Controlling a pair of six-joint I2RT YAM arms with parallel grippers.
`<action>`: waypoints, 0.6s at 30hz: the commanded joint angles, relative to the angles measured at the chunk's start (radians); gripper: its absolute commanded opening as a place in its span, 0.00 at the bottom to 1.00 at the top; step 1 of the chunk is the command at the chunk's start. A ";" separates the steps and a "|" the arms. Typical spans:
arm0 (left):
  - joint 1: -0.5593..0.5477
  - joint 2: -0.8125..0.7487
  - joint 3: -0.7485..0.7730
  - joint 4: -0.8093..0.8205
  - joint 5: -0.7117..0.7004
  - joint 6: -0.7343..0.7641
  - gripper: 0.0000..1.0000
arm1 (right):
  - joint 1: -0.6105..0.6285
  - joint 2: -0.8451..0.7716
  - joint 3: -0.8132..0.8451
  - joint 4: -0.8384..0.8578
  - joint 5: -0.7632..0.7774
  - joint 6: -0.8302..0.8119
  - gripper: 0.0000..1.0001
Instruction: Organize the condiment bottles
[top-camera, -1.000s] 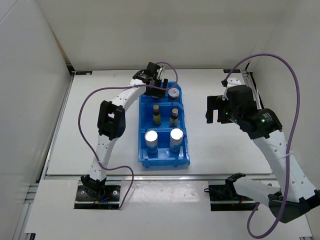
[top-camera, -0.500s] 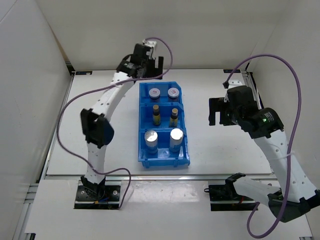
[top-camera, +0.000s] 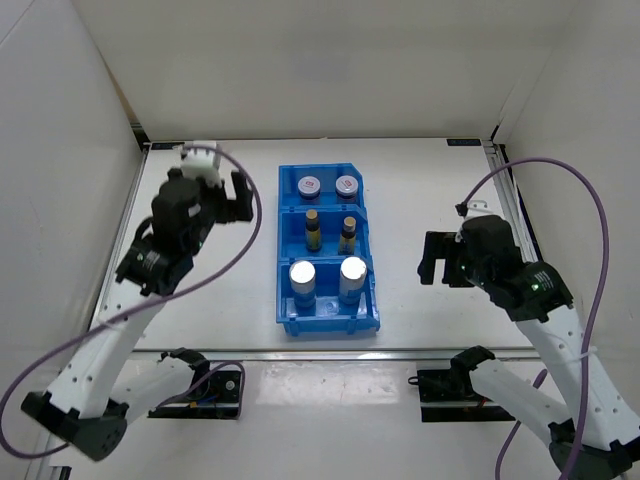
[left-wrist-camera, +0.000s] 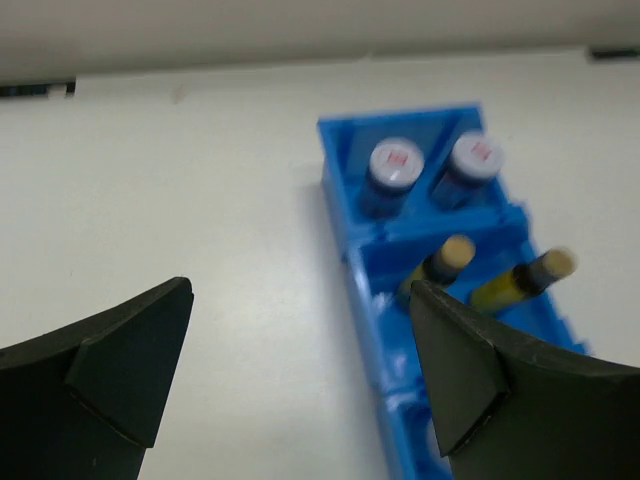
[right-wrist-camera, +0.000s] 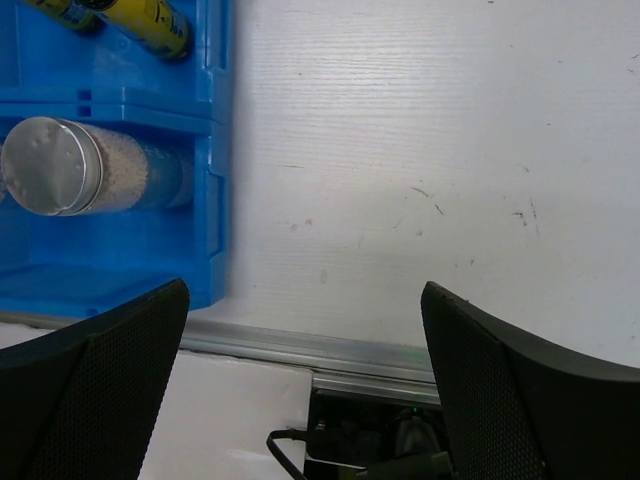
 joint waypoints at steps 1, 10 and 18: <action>0.004 -0.101 -0.211 0.046 -0.055 0.021 1.00 | 0.002 0.005 -0.018 0.078 -0.017 0.021 1.00; 0.004 -0.499 -0.568 0.154 -0.185 0.144 1.00 | 0.002 0.053 -0.027 0.087 0.043 -0.001 1.00; 0.004 -0.493 -0.696 0.285 -0.285 0.195 1.00 | 0.002 0.073 0.005 0.153 0.075 -0.002 1.00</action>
